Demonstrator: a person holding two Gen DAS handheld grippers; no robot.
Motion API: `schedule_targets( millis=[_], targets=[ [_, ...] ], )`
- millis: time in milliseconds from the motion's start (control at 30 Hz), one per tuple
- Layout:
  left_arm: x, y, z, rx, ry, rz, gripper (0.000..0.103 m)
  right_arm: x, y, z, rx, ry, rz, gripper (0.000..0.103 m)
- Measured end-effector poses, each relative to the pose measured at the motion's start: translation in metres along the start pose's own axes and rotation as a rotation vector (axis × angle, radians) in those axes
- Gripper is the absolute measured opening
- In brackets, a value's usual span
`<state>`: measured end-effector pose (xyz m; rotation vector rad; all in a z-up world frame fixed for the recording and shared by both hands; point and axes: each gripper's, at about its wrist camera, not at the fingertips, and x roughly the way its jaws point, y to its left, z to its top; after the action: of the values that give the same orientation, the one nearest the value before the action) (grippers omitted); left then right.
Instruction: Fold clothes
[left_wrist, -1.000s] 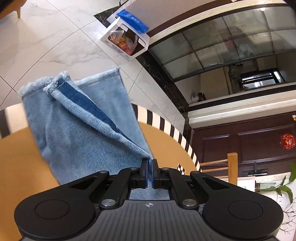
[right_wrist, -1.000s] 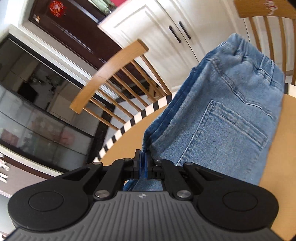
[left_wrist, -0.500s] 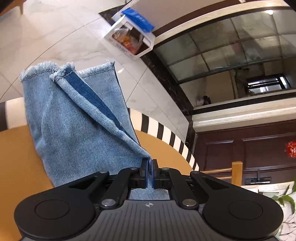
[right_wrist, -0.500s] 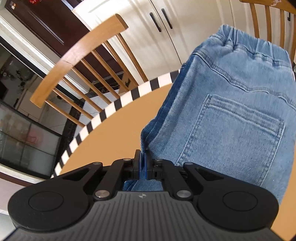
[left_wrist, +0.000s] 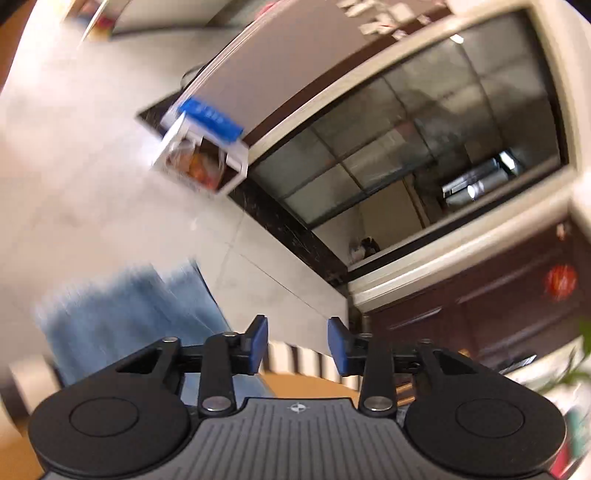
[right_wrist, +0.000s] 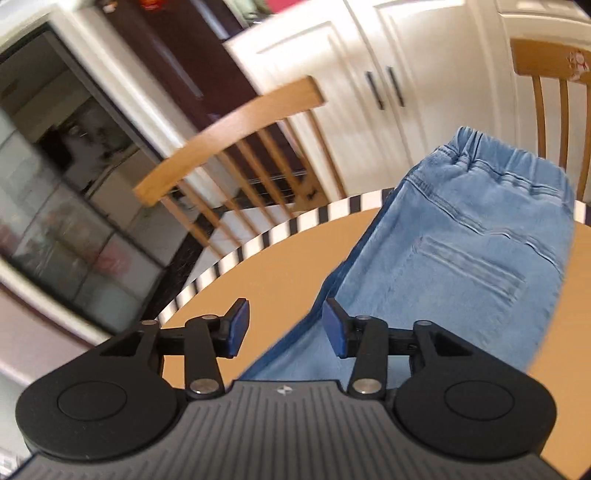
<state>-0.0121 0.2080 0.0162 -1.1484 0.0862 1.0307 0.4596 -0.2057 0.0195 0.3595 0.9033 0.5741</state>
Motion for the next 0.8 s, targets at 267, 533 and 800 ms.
schedule_targets(
  millis=[267,533,800],
  targets=[
    [-0.013,-0.014,-0.044,0.590,0.094,-0.103,0.039,-0.042,0.011,-0.097,-0.361,-0.055,-0.105,0.015],
    [0.051,-0.035,-0.084,0.938,0.065,0.115,0.039,-0.013,0.039,-0.147,-0.448,0.012,-0.129,0.025],
    [-0.014,-0.060,-0.095,1.134,0.006,0.001,0.044,-0.022,0.043,-0.157,-0.460,-0.013,-0.121,0.026]
  ],
)
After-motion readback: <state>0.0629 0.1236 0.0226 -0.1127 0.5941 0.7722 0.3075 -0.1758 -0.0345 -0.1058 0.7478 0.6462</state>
